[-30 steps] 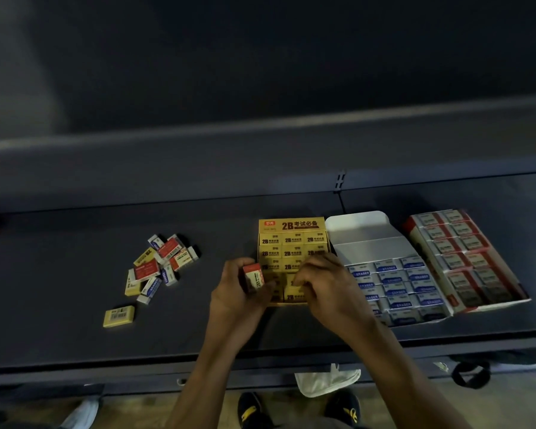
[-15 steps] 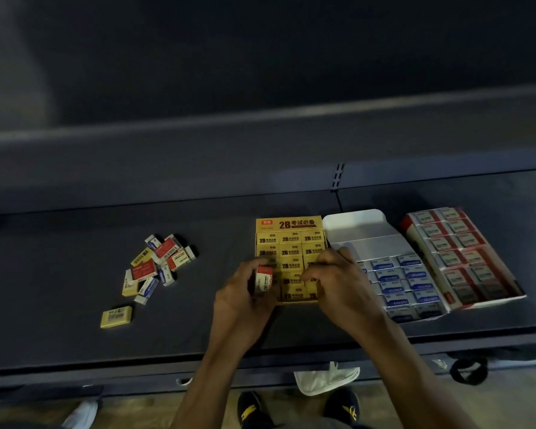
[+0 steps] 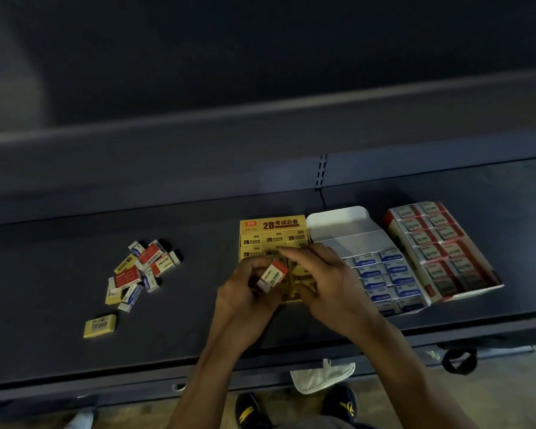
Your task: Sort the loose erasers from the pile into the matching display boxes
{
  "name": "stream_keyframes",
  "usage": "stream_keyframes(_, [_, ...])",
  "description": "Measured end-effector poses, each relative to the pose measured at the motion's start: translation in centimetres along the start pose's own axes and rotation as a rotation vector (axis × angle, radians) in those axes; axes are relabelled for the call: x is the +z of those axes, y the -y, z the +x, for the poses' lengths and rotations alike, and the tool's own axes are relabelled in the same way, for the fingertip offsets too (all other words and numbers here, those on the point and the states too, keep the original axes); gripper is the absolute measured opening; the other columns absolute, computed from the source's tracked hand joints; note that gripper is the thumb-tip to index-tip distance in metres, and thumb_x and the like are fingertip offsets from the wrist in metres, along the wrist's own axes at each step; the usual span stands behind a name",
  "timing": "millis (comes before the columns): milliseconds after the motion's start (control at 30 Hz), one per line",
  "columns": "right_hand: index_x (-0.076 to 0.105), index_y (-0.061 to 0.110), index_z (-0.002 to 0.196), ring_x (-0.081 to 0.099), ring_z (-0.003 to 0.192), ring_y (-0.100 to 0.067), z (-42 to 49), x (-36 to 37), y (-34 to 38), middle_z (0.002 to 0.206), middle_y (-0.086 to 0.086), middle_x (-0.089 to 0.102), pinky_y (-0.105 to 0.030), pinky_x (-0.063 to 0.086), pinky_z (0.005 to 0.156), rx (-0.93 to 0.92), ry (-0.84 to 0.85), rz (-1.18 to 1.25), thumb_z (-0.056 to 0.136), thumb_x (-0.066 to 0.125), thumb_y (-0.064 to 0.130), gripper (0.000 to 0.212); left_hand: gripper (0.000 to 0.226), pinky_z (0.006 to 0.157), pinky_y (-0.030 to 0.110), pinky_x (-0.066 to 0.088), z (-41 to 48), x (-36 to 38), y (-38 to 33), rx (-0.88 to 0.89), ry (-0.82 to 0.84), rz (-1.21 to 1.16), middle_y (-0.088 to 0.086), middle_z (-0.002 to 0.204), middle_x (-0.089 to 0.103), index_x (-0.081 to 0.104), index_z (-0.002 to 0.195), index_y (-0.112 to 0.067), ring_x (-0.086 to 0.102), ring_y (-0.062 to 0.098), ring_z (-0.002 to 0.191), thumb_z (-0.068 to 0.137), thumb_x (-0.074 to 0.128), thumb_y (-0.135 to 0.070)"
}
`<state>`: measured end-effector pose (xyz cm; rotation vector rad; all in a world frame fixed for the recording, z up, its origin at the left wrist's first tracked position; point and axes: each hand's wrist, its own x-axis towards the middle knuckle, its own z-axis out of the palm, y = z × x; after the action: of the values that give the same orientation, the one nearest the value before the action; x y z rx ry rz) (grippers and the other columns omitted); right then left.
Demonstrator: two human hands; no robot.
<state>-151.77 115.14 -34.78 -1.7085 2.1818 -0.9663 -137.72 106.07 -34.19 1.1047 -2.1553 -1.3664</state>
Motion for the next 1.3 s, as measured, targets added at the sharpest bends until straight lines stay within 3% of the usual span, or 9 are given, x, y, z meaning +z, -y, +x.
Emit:
stream_keyframes(167, [0.056,0.027,0.120,0.050,0.106,-0.016,-0.7,-1.0,-1.1,0.118,0.005,0.051,-0.027,0.052,0.081,-0.115,-0.052,0.013,0.076,0.068,0.006,0.050,0.038,0.066,0.008,0.046,0.4,1.7,-1.3,0.024,0.049,-0.052,-0.020,0.094,0.066,0.055,0.102,-0.036,0.061,-0.008,0.084,0.076,0.076,-0.020])
stream_keyframes(367, [0.063,0.020,0.103,0.053,0.098,-0.015,-2.0,-3.5,-3.3,0.108,0.005,0.056,-0.031,0.055,0.072,-0.086,-0.089,-0.035,0.075,0.070,0.007,0.032,0.046,0.068,0.011,0.046,0.9,4.6,-2.8,0.071,0.127,0.017,-0.023,0.100,0.063,0.051,0.113,-0.034,0.060,-0.008,0.085,0.076,0.076,-0.026])
stream_keyframes(533, [0.060,0.023,0.110,0.058,0.098,-0.018,-3.5,-6.2,-5.4,0.108,0.003,0.059,-0.029,0.055,0.075,-0.070,-0.070,-0.025,0.076,0.066,0.007,0.038,0.053,0.061,0.009,0.044,0.9,7.6,-4.7,0.125,0.178,0.046,-0.027,0.097,0.062,0.045,0.118,-0.039,0.060,-0.003,0.069,0.078,0.075,-0.024])
stream_keyframes(667, [0.065,0.014,0.105,0.062,0.096,-0.020,-5.0,-8.5,-7.8,0.109,-0.002,0.060,-0.032,0.056,0.075,-0.012,-0.111,-0.087,0.071,0.071,0.003,0.036,0.048,0.068,0.017,0.049,0.9,10.1,-5.5,0.268,0.144,0.201,-0.018,0.087,0.061,0.046,0.123,-0.036,0.060,-0.002,0.078,0.082,0.069,-0.029])
stream_keyframes(767, [0.067,0.013,0.102,0.064,0.093,-0.023,-6.0,-10.3,-9.7,0.106,-0.004,0.063,-0.032,0.056,0.073,0.060,-0.162,-0.146,0.070,0.074,0.001,0.035,0.044,0.075,0.022,0.047,0.9,11.8,-5.5,0.401,0.034,0.411,-0.011,0.099,0.063,0.052,0.123,-0.027,0.057,0.009,0.091,0.082,0.067,-0.027])
stream_keyframes(867, [0.066,0.013,0.105,0.063,0.097,-0.028,-6.9,-12.1,-11.4,0.111,-0.007,0.063,-0.043,0.057,0.073,0.119,-0.200,-0.158,0.073,0.071,0.001,0.035,0.043,0.080,0.032,0.050,0.8,13.3,-5.5,0.489,-0.064,0.569,0.001,0.107,0.065,0.059,0.117,-0.019,0.057,0.022,0.097,0.076,0.071,-0.023])
stream_keyframes(1000, [0.066,0.014,0.106,0.061,0.096,-0.029,-7.9,-13.9,-14.0,0.111,-0.005,0.061,-0.041,0.056,0.076,0.192,-0.232,-0.194,0.072,0.070,-0.002,0.038,0.041,0.083,0.041,0.052,0.7,14.6,-5.7,0.467,-0.136,0.654,0.005,0.114,0.061,0.060,0.115,-0.017,0.054,0.026,0.104,0.079,0.062,-0.035])
stream_keyframes(1133, [0.066,0.016,0.108,0.059,0.096,-0.024,-8.3,-15.3,-16.5,0.109,-0.003,0.059,-0.032,0.051,0.080,0.296,-0.213,-0.241,0.077,0.067,0.002,0.034,0.059,0.092,0.046,0.044,0.5,15.8,-5.0,0.380,-0.097,0.775,0.011,0.131,0.053,0.056,0.127,-0.018,0.049,0.032,0.120,0.077,0.069,-0.045])
stream_keyframes(1300, [0.066,0.014,0.109,0.058,0.100,-0.025,-8.1,-15.3,-17.7,0.111,-0.005,0.060,-0.035,0.052,0.083,0.308,-0.172,-0.228,0.079,0.066,0.003,0.032,0.061,0.102,0.046,0.036,0.2,16.6,-4.7,0.292,-0.070,0.759,0.007,0.144,0.042,0.050,0.134,-0.022,0.037,0.028,0.133,0.086,0.041,-0.059])
